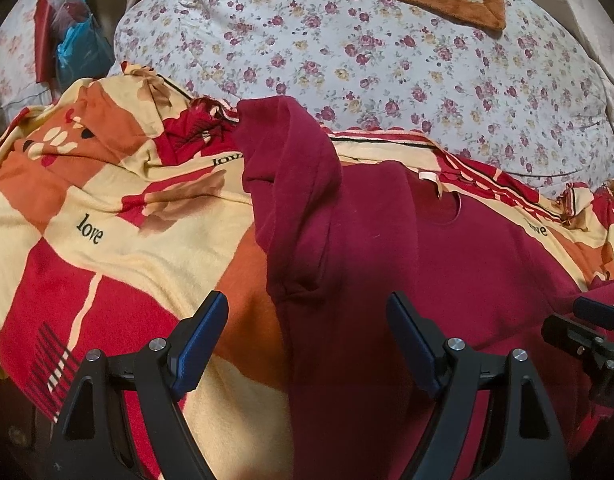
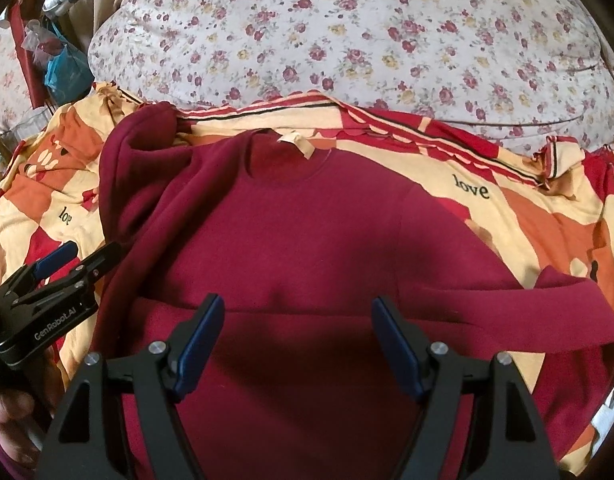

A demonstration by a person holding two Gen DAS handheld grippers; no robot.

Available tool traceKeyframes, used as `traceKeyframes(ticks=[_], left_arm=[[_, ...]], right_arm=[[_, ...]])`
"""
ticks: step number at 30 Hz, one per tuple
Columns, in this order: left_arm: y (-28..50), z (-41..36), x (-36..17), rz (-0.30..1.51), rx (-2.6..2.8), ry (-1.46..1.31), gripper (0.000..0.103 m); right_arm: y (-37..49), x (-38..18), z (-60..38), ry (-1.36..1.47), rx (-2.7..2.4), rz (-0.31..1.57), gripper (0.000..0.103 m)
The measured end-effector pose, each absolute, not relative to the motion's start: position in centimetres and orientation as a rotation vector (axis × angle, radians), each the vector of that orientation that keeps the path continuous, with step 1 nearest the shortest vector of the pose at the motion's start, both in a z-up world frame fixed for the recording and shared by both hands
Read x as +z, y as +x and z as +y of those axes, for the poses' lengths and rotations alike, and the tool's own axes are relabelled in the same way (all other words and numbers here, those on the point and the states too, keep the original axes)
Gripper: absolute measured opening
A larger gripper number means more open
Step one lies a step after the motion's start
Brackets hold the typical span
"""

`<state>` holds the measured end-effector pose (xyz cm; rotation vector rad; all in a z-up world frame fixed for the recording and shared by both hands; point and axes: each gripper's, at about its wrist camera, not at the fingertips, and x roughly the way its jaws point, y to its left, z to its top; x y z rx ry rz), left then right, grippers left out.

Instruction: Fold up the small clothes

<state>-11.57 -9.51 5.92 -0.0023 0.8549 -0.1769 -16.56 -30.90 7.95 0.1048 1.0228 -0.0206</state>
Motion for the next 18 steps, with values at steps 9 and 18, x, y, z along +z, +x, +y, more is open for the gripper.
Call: traceKeyframes(ticks=[9, 18], left_arm=[[-11.58, -9.48, 5.92, 0.855, -0.176, -0.001, 0.064], [-11.58, -9.48, 5.92, 0.856, -0.178, -0.003, 0.064]], right_arm=[[-16.4, 7.61, -30.59, 0.093, -0.01, 1.036, 0.079], [-16.3, 7.29, -30.25, 0.084, -0.005, 1.047, 0.079]])
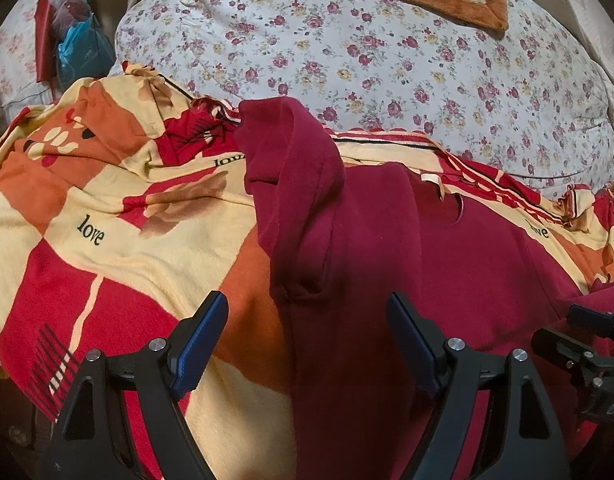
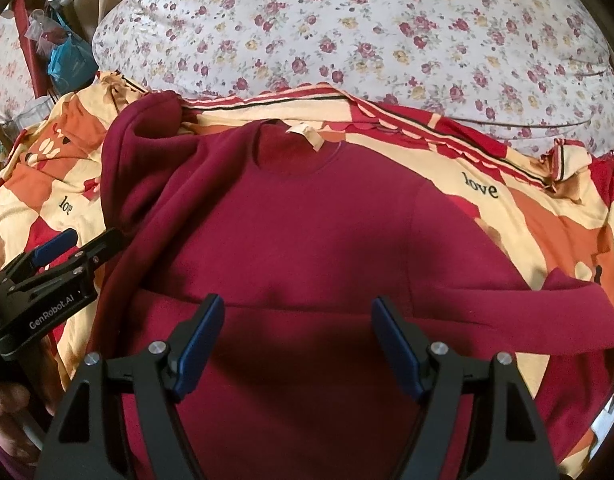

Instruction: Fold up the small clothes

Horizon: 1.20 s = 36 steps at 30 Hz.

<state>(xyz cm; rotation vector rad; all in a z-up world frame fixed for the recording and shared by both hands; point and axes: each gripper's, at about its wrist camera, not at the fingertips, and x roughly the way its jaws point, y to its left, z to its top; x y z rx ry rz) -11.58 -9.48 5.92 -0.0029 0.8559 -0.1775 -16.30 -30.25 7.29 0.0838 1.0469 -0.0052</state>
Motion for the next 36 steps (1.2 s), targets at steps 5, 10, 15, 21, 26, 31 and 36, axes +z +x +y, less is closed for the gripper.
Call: traceKeyframes(ticks=[5, 10, 15, 21, 26, 31, 36], left_arm=[[-11.5, -9.4, 5.9, 0.859, -0.179, -0.01, 0.064], [-11.3, -9.4, 5.9, 0.862, -0.179, -0.007, 0.064], [-11.2, -10.0, 5.8, 0.862, -0.181, 0.011, 0.064], [-10.8, -10.8, 5.9, 0.858, -0.191, 0.018, 0.064], [-10.8, -11.1, 5.5, 0.87, -0.195, 0.023, 0.064], [-10.7, -10.9, 5.5, 0.871, -0.191, 0.012, 0.064], [-10.6, -10.6, 5.8, 0.864, -0.186, 0.001, 0.064]], right_arm=[[-16.2, 7.1, -30.2, 0.082, -0.008, 1.053, 0.079], [-16.2, 6.9, -30.1, 0.083, -0.009, 1.052, 0.079], [-16.1, 6.4, -30.2, 0.095, -0.004, 1.056, 0.079], [-16.0, 6.1, -30.4, 0.103, 0.0, 1.06, 0.079], [-15.8, 5.8, -30.6, 0.109, -0.001, 1.065, 0.079], [-15.8, 5.7, -30.6, 0.109, -0.003, 1.068, 0.079], [-15.8, 5.6, -30.6, 0.108, -0.003, 1.068, 0.079]])
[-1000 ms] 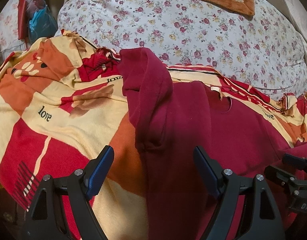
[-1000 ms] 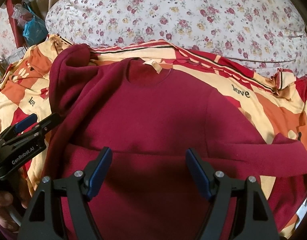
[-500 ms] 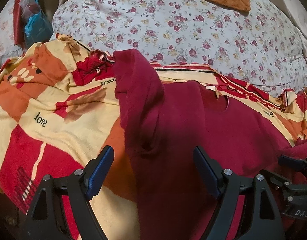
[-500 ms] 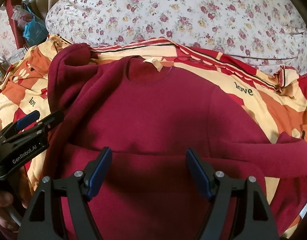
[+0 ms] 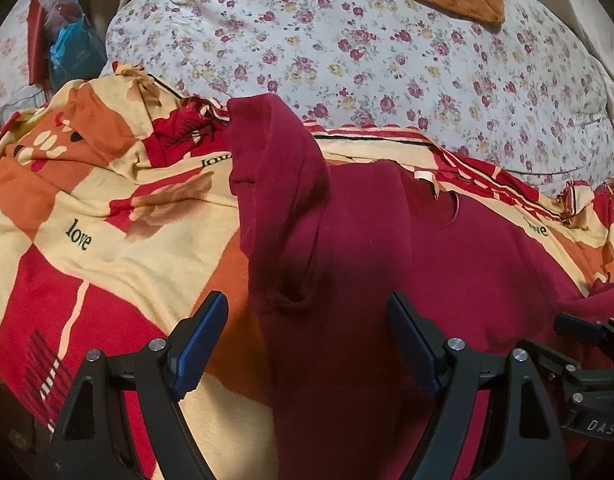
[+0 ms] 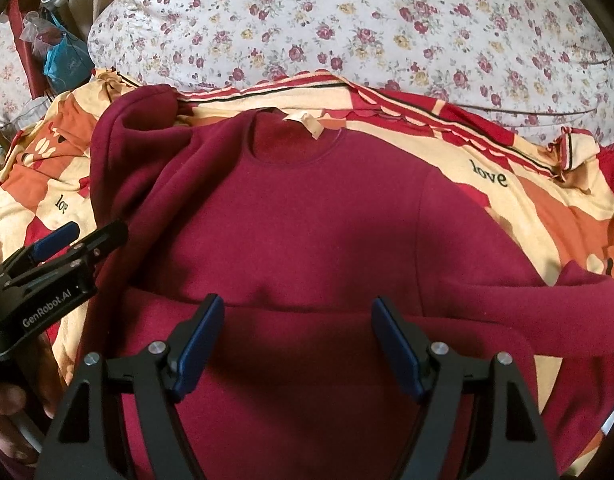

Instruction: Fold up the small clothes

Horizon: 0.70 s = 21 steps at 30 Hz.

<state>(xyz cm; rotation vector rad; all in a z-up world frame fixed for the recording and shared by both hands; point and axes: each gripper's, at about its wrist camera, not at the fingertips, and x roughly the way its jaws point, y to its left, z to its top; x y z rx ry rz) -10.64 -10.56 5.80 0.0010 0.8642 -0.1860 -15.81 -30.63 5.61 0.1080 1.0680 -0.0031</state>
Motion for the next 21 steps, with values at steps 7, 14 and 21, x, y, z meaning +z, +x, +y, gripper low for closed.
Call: traceKeyframes(ticks=[7, 14, 21], left_arm=[[-10.47, -10.54, 5.65, 0.875, -0.18, -0.003, 0.064], [-10.6, -10.7, 5.73, 0.869, -0.178, 0.01, 0.064], [-10.39, -10.33, 5.72, 0.871, -0.174, -0.001, 0.064]], right_arm=[[-15.69, 5.57, -30.57, 0.105, -0.002, 1.071, 0.08], [-15.54, 5.52, -30.47, 0.109, -0.004, 1.074, 0.08], [-15.53, 5.5, -30.53, 0.104, -0.004, 1.074, 0.081]])
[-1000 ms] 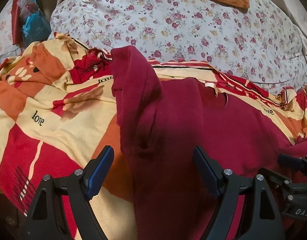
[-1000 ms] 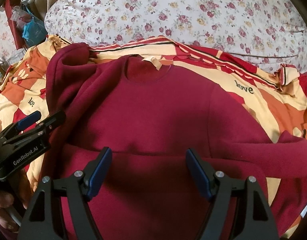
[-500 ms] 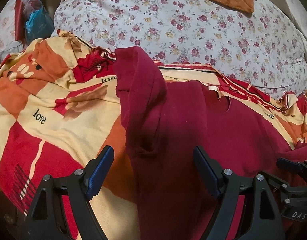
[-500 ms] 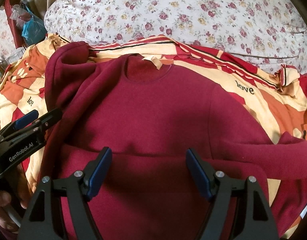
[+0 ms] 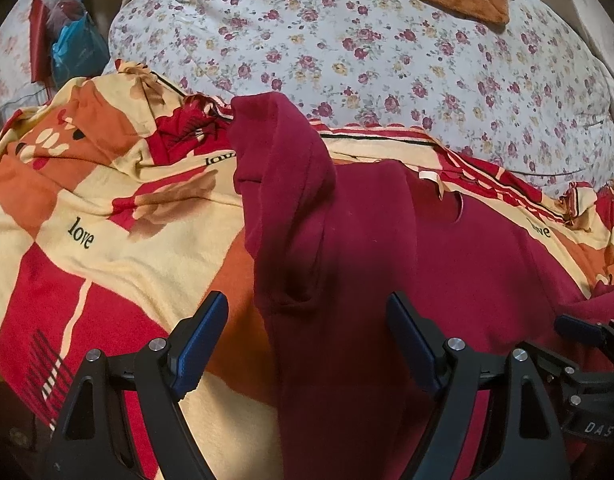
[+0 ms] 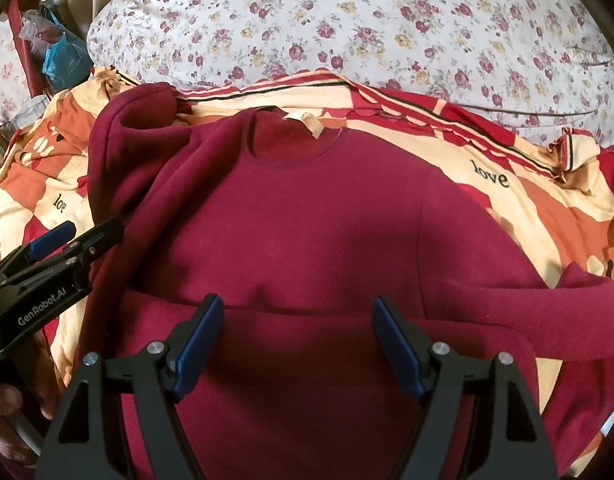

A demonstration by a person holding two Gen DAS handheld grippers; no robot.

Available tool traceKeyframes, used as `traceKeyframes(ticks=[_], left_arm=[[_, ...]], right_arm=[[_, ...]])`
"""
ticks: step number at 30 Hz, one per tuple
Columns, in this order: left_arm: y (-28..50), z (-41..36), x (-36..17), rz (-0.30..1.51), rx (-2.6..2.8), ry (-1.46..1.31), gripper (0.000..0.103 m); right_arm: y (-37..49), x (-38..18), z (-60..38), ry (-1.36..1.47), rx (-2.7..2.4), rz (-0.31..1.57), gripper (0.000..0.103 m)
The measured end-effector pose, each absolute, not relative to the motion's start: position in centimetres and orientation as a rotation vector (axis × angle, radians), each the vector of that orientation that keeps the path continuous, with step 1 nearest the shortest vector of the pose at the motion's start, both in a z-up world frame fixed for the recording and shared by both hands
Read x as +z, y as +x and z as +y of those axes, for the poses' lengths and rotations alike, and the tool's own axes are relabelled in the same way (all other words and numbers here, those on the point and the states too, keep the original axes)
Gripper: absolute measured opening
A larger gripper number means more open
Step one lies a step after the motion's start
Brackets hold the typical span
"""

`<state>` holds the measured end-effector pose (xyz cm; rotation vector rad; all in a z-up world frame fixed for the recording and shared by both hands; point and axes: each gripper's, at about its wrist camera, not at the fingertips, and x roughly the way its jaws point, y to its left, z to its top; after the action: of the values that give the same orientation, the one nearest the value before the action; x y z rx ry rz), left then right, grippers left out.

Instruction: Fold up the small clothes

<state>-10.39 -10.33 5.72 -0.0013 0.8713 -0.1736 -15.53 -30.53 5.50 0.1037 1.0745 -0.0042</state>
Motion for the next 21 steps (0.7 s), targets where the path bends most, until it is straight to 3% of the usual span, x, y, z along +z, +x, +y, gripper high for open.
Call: traceKeyframes(ticks=[21], left_arm=[[-8.2, -9.1, 7.0, 0.849, -0.15, -0.012, 0.064]], right_arm=[[-14.8, 5.0, -30.1, 0.084, 0.004, 1.09, 0.084]])
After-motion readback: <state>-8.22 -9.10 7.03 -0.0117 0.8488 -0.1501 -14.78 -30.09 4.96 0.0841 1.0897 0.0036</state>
